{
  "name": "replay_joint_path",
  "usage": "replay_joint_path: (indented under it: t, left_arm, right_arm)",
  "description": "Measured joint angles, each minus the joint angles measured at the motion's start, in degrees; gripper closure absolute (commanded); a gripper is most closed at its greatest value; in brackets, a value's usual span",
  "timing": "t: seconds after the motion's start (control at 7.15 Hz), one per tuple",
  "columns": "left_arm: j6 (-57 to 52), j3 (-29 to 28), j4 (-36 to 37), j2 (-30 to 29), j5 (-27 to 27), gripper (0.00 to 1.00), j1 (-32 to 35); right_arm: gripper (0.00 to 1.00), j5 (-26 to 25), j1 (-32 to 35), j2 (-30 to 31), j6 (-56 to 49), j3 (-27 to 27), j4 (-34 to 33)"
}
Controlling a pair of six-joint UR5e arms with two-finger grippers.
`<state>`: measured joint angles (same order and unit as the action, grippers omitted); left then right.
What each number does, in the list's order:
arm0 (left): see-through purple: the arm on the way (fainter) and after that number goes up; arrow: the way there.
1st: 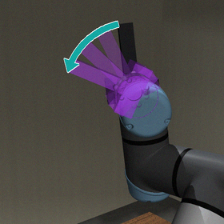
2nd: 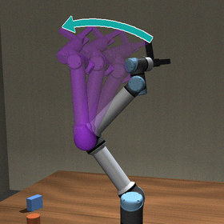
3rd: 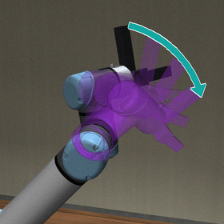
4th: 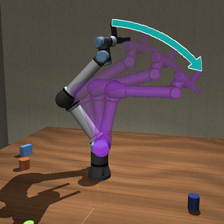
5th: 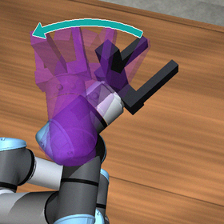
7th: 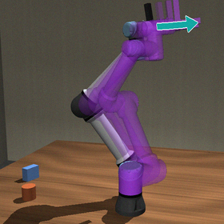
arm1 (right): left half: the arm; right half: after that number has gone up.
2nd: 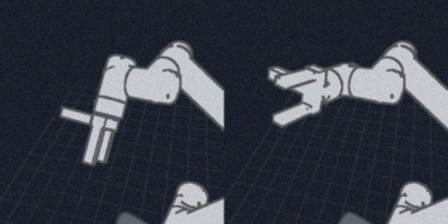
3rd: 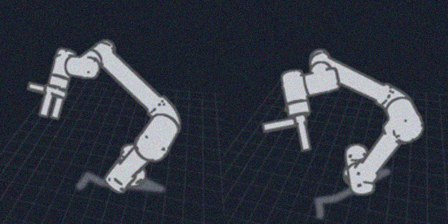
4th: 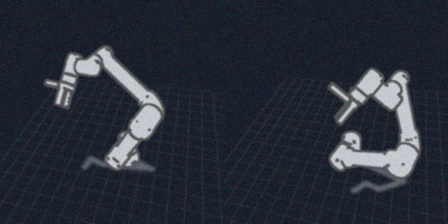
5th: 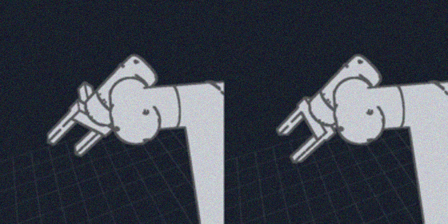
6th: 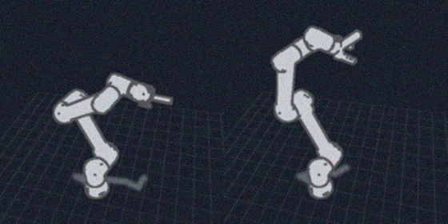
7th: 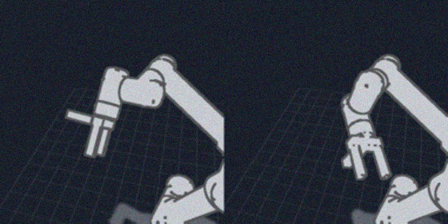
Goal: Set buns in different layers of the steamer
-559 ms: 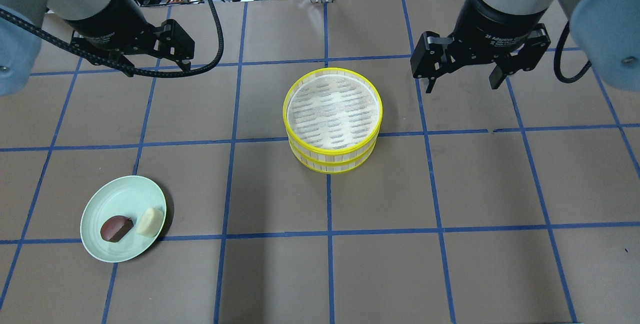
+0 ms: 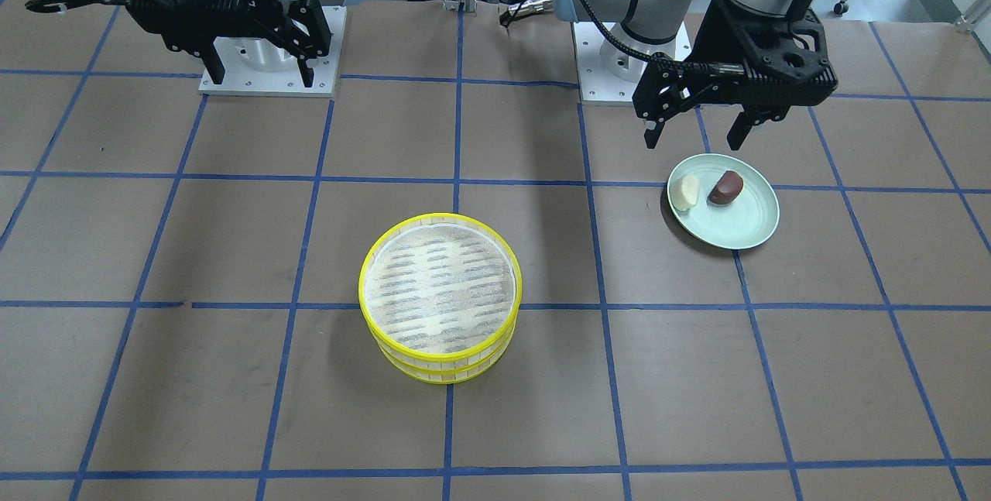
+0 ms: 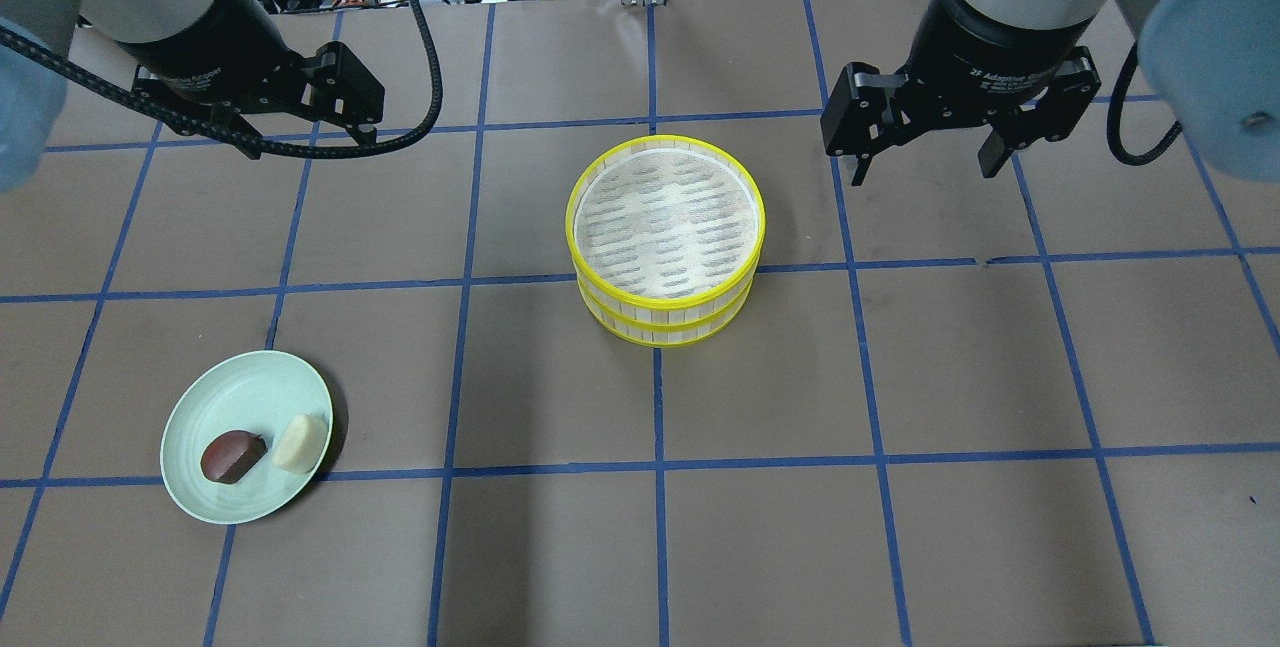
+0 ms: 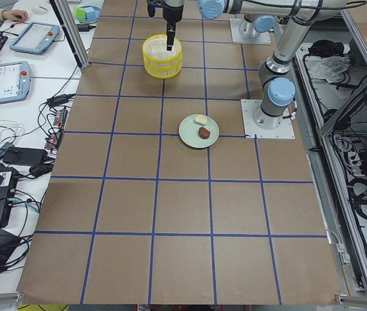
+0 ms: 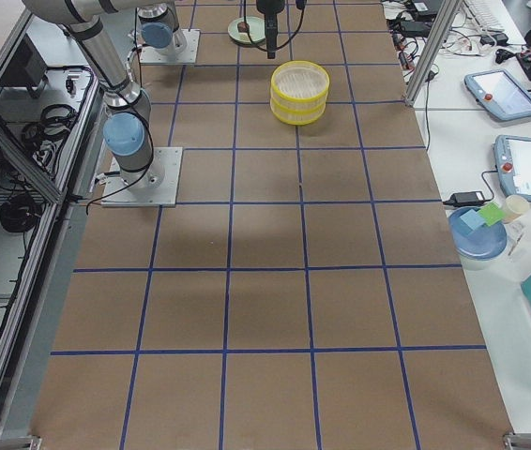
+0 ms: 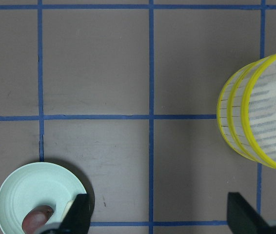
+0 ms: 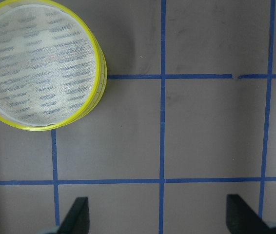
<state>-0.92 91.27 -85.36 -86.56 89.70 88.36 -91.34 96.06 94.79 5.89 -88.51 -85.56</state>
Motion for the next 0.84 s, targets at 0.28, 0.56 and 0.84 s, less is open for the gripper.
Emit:
replay_joint_path:
  t: [0.28,0.56,0.84]
  left_arm:
    - [-0.04,-0.03,-1.22,0.21,0.07,0.0,-0.24]
    - [-0.05,0.01,-2.49,0.0,0.02,0.0,-1.18]
    - [-0.54,0.07,-3.6,-0.01,-0.04,0.0,-2.84]
  right_arm:
    - [0.0,-0.02,0.0,0.0,0.0,0.0,0.0]
    - [0.0,-0.05,-0.18,-0.15,-0.21,0.0,-0.1]
    - [0.0,-0.01,-0.25,-1.08,0.3,0.2,-0.53]
